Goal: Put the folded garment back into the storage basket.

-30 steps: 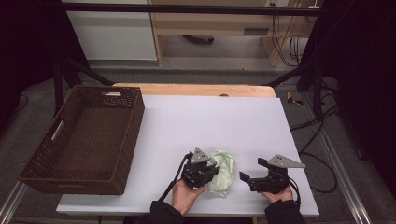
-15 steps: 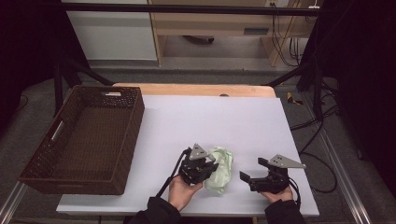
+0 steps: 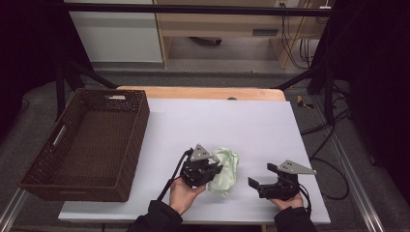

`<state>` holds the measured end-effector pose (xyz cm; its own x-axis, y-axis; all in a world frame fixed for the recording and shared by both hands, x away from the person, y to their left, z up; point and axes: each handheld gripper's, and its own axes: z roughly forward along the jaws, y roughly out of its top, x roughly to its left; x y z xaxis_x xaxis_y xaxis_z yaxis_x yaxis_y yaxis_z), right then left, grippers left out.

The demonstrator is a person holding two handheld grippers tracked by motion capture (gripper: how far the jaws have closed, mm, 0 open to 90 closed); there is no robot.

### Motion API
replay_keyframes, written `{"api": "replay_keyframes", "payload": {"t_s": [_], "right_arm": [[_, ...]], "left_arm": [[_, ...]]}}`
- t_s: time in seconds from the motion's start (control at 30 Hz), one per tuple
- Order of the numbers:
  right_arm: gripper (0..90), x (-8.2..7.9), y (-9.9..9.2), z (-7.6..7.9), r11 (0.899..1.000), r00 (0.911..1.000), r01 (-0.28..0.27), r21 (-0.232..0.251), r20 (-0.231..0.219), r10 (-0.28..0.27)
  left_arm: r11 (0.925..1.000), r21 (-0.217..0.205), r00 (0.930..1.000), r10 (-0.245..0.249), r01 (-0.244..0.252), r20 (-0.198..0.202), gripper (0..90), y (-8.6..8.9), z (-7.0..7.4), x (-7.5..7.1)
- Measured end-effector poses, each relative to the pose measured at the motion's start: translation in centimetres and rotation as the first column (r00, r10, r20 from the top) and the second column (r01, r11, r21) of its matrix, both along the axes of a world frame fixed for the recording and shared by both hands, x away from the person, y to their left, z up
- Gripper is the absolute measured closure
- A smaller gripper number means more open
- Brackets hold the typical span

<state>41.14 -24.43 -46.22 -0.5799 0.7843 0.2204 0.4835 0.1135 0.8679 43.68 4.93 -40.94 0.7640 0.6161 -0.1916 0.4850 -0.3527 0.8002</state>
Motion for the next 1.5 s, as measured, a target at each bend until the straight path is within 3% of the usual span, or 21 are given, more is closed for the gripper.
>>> {"api": "replay_keyframes", "payload": {"t_s": [1.5], "right_arm": [[0.2,0.0,0.0,0.0,1.000,1.0000,-0.001,-0.011,0.009,0.001]], "left_arm": [[0.9994,0.010,0.9992,-0.033,0.033,0.021,83.0,3.8,3.8,0.6]]}}
